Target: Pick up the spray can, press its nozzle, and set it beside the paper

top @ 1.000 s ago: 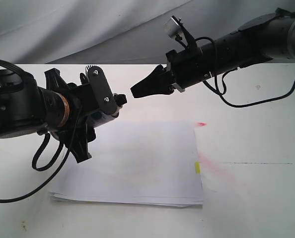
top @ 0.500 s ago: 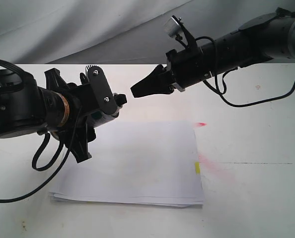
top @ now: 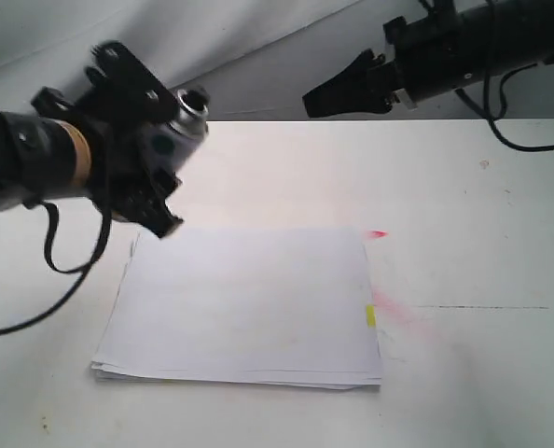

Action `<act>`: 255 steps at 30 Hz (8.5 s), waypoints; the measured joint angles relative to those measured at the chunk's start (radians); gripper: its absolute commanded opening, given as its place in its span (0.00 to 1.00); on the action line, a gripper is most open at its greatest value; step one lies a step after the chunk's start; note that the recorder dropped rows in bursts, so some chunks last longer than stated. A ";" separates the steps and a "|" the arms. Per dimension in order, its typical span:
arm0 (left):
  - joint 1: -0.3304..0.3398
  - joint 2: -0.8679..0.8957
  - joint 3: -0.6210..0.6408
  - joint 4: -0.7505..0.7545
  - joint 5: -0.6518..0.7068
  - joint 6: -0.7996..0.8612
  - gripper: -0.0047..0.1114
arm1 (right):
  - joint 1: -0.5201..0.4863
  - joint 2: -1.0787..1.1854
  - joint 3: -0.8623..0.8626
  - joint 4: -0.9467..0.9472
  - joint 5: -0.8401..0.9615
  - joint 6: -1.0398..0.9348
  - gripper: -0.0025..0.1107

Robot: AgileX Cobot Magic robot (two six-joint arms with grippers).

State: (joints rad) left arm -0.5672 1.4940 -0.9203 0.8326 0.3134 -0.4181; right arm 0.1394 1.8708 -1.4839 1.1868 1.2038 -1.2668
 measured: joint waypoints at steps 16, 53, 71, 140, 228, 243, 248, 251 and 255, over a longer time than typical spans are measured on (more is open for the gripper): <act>0.241 -0.143 -0.004 -0.251 -0.211 -0.149 0.04 | -0.028 -0.040 0.000 -0.024 0.008 0.032 0.02; 0.467 0.402 -0.004 -0.347 -0.814 -0.006 0.04 | -0.028 -0.042 0.000 -0.024 0.010 0.036 0.02; 0.467 0.617 -0.004 -0.423 -1.059 0.115 0.04 | -0.028 -0.042 0.000 -0.024 0.010 0.036 0.02; 0.467 0.075 -0.011 -0.478 -0.642 0.212 0.68 | -0.028 -0.042 0.000 -0.036 0.010 0.045 0.02; 0.467 -1.103 0.916 -0.561 -0.637 0.086 0.04 | -0.011 -1.394 1.286 0.502 -0.583 -0.378 0.02; 0.467 -1.103 0.916 -0.558 -0.637 0.086 0.04 | -0.011 -1.394 1.291 0.513 -0.651 -0.390 0.02; 0.467 -1.103 0.916 -0.558 -0.637 0.086 0.04 | -0.011 -1.394 1.291 0.540 -0.893 -0.322 0.02; 0.467 -1.103 0.916 -0.558 -0.637 0.086 0.04 | -0.011 -1.394 1.291 0.346 -1.006 -0.151 0.02; 0.467 -1.103 0.916 -0.558 -0.637 0.086 0.04 | -0.011 -1.394 1.291 -0.426 -1.117 0.631 0.02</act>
State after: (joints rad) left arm -0.1000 0.3907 -0.0039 0.2745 -0.3238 -0.3326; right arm 0.1281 0.4765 -0.1933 0.7604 0.0864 -0.6359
